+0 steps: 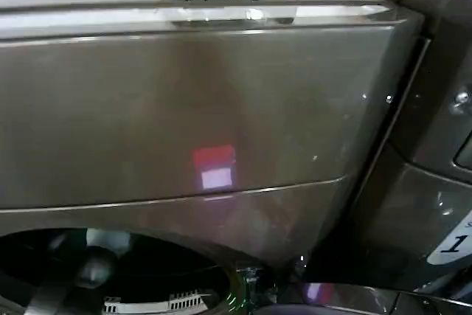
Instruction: Grasp the clothes from the dryer.
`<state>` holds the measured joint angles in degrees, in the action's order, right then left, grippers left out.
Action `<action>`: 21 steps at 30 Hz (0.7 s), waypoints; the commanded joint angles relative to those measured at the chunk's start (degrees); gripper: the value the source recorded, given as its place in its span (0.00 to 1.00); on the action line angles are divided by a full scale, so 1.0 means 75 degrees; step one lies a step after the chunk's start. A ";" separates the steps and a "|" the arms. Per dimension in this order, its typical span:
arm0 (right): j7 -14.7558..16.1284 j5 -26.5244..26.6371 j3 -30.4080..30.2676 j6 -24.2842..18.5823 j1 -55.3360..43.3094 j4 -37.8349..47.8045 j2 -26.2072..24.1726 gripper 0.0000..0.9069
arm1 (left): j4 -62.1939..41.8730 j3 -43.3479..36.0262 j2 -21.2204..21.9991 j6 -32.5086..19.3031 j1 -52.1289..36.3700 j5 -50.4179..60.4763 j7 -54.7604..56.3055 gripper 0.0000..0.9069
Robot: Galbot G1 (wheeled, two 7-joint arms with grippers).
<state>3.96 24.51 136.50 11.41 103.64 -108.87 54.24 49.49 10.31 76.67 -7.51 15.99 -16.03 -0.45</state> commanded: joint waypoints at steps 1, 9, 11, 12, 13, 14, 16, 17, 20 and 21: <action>-0.0192 -0.0040 0.0152 0.0095 0.0053 0.0182 -0.0065 1.00 | 0.0659 0.0475 0.0311 -0.0300 0.0517 -0.0078 0.2457 0.00; -0.0160 0.0071 0.0328 0.0066 0.0063 0.0265 -0.0158 1.00 | 0.0885 0.0444 0.0369 -0.0380 0.0797 0.0286 0.2801 0.00; -0.0155 0.0118 0.0338 0.0097 0.0086 0.0269 -0.0156 1.00 | 0.0861 0.0438 0.0406 -0.0384 0.0754 0.0314 0.2787 0.00; -0.0135 0.0170 0.0334 0.0057 0.0111 0.0265 -0.0152 1.00 | 0.0806 0.0438 0.0428 -0.0387 0.0718 0.0319 0.2783 0.00; -0.0161 0.0196 0.0332 -0.0007 0.0122 0.0264 -0.0150 1.00 | 0.0743 0.0434 0.0445 -0.0407 0.0674 0.0335 0.2766 0.00; -0.0182 0.0202 0.0331 -0.0026 0.0128 0.0269 -0.0150 1.00 | 0.0676 0.0427 0.0452 -0.0429 0.0637 0.0360 0.2766 0.00; -0.0181 0.0192 0.0364 -0.0033 0.0147 0.0303 -0.0159 1.00 | 0.0613 0.0422 0.0469 -0.0443 0.0585 0.0371 0.2752 0.00; -0.0177 0.0191 0.0375 -0.0034 0.0155 0.0313 -0.0154 1.00 | 0.0601 0.0425 0.0481 -0.0442 0.0569 0.0370 0.2753 0.00; -0.0174 0.0188 0.0362 -0.0041 0.0135 0.0306 -0.0138 1.00 | 0.0580 0.0424 0.0509 -0.0445 0.0535 0.0385 0.2747 0.00; -0.0173 0.0187 0.0350 -0.0043 0.0127 0.0301 -0.0135 1.00 | 0.0572 0.0423 0.0514 -0.0445 0.0523 0.0393 0.2745 0.00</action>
<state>2.75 25.59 139.01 11.28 104.60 -106.68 53.18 54.09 13.19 80.08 -10.48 19.95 -13.59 17.86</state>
